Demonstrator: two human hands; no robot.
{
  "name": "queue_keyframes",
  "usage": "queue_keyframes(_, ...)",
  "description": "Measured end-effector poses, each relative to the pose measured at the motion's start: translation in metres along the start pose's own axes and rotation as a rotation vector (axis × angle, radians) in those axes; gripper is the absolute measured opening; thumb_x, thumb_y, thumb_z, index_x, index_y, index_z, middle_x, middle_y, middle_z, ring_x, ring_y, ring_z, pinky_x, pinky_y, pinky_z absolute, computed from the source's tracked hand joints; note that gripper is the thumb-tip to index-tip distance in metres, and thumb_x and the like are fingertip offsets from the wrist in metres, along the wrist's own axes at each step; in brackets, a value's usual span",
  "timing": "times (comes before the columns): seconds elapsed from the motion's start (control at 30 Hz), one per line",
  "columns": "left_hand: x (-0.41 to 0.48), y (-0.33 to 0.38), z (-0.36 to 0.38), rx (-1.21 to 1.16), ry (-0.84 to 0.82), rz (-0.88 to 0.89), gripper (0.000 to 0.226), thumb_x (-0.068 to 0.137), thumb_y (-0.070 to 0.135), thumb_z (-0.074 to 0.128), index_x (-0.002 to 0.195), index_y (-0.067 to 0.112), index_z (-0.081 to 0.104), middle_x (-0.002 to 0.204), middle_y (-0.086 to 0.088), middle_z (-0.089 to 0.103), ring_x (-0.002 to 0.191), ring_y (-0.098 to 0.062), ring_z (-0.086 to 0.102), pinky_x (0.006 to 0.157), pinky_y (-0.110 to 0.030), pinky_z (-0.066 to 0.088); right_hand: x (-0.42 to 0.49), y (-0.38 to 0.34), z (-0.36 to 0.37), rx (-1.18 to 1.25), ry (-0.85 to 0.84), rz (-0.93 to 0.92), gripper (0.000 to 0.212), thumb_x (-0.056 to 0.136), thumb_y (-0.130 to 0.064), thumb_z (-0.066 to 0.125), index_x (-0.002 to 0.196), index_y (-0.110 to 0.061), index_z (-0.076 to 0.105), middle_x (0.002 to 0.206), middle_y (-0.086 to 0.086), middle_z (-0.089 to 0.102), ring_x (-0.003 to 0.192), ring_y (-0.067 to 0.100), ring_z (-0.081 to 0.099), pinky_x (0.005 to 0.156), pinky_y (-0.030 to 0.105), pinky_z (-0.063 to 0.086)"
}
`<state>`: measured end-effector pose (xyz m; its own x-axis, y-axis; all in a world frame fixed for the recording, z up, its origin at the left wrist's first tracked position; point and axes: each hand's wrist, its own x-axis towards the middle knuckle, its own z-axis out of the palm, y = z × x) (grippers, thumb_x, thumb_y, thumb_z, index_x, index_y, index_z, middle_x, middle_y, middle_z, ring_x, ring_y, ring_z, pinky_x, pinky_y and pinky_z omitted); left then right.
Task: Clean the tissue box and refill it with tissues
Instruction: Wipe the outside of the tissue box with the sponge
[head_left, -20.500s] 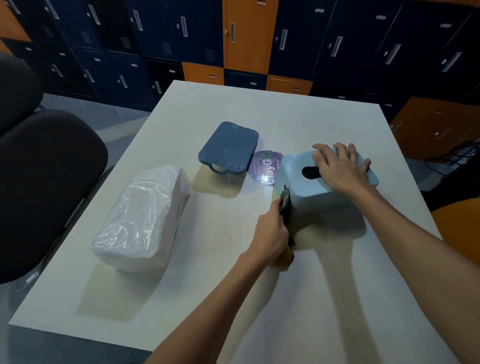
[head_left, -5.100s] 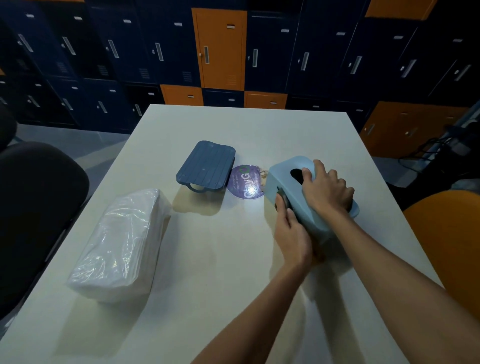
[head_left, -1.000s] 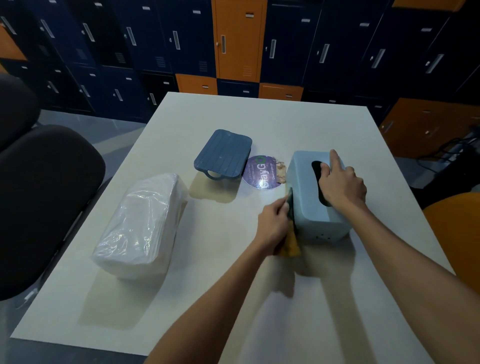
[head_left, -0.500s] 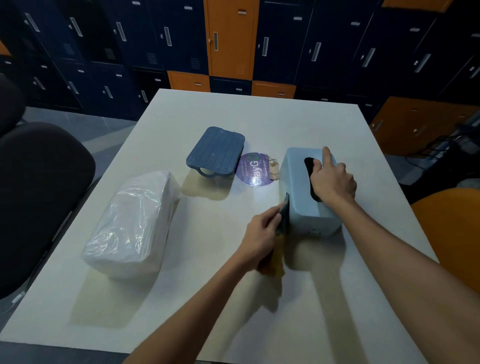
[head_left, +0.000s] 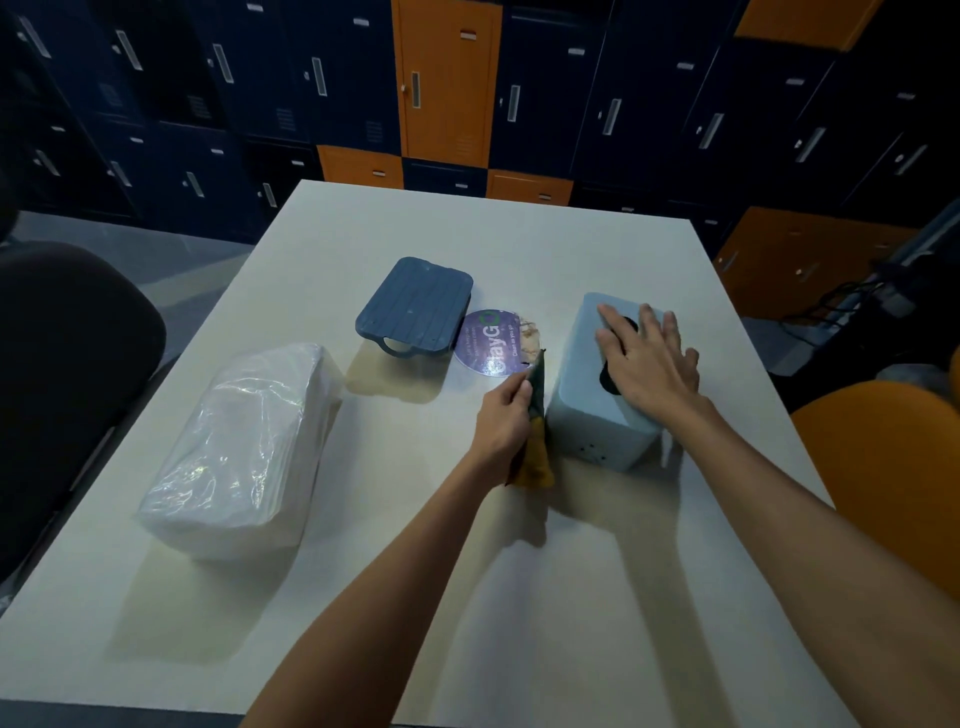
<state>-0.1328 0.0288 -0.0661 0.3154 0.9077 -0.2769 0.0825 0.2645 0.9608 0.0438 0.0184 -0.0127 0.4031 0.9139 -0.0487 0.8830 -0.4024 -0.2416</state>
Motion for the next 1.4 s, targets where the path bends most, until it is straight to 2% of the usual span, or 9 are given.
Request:
queue_keyframes(0.13,0.004,0.007,0.008,0.124,0.035,0.043,0.036,0.100,0.025,0.038,0.129,0.020,0.059,0.126,-0.003,0.062,0.114,-0.024,0.056,0.103,-0.041,0.044,0.002,-0.001,0.002,0.026,0.024,0.065,0.051,0.100,-0.056,0.014,0.149,-0.046,0.013,0.162,0.005,0.001,0.148,0.030,-0.007,0.114,0.059,0.008)
queue_keyframes(0.3,-0.028,0.004,0.018,0.194,0.108,0.107,0.034,0.102,0.016,0.035,0.128,0.018,0.058,0.127,-0.002,0.062,0.114,-0.020,0.054,0.089,-0.025,0.038,0.002,-0.002,0.004,0.030,0.040,0.066,0.050,0.100,-0.055,0.014,0.149,-0.046,0.014,0.162,0.006,0.002,0.148,0.031,-0.006,0.114,0.059,0.009)
queue_keyframes(0.43,-0.040,-0.010,0.012,0.152,0.114,0.113,0.034,0.102,0.017,0.037,0.128,0.021,0.059,0.124,0.003,0.063,0.112,-0.015,0.055,0.094,-0.028,0.041,0.003,-0.002,0.003,0.031,0.044,0.055,0.049,0.100,-0.053,0.015,0.149,-0.045,0.015,0.162,0.006,0.003,0.147,0.032,-0.006,0.114,0.058,0.011)
queue_keyframes(0.63,0.015,0.019,0.002,0.219,-0.090,-0.016,0.034,0.100,0.019,0.040,0.125,0.017,0.062,0.124,-0.007,0.062,0.115,-0.024,0.054,0.100,-0.035,0.043,0.002,-0.001,0.002,0.021,0.028,0.052,0.050,0.101,-0.052,0.014,0.150,-0.044,0.010,0.162,0.006,0.001,0.147,0.032,-0.007,0.114,0.057,0.013)
queue_keyframes(0.93,-0.042,-0.009,0.010,-0.014,0.039,0.333,0.033,0.102,0.015,0.042,0.131,0.021,0.058,0.129,0.010,0.061,0.120,0.001,0.052,0.103,-0.014,0.038,0.001,-0.001,0.002,0.015,0.024,0.014,0.050,0.100,-0.053,0.016,0.150,-0.045,0.013,0.162,0.005,0.003,0.148,0.030,-0.006,0.113,0.055,0.015)
queue_keyframes(1.03,-0.031,-0.013,0.009,0.174,0.053,0.271,0.036,0.101,0.013,0.040,0.132,0.022,0.058,0.130,0.004,0.061,0.119,-0.007,0.053,0.097,-0.011,0.036,0.002,-0.001,0.001,0.018,0.018,0.015,0.051,0.100,-0.054,0.016,0.150,-0.045,0.013,0.162,0.004,0.003,0.148,0.030,-0.006,0.114,0.055,0.014)
queue_keyframes(1.13,-0.009,0.010,0.007,0.229,0.003,0.130,0.037,0.102,0.015,0.038,0.132,0.019,0.057,0.131,-0.004,0.060,0.120,-0.021,0.052,0.096,-0.023,0.036,0.002,-0.002,0.002,0.021,0.021,0.017,0.051,0.100,-0.054,0.016,0.150,-0.045,0.012,0.162,0.004,0.004,0.148,0.030,-0.006,0.114,0.055,0.014)
queue_keyframes(1.27,-0.022,0.029,0.018,0.077,0.060,0.265,0.035,0.102,0.016,0.039,0.130,0.023,0.059,0.131,0.006,0.060,0.115,-0.003,0.051,0.090,-0.006,0.037,0.002,-0.002,0.003,0.013,0.034,0.014,0.051,0.100,-0.054,0.016,0.150,-0.045,0.013,0.162,0.005,0.005,0.148,0.031,-0.005,0.113,0.055,0.015)
queue_keyframes(1.4,-0.061,0.003,0.032,-0.032,0.173,0.399,0.037,0.102,0.012,0.042,0.132,0.028,0.055,0.137,0.015,0.051,0.123,0.011,0.044,0.102,-0.003,0.029,0.001,-0.001,0.003,0.019,0.034,0.004,0.051,0.100,-0.054,0.016,0.150,-0.045,0.015,0.162,0.005,0.006,0.148,0.031,-0.005,0.113,0.056,0.015)
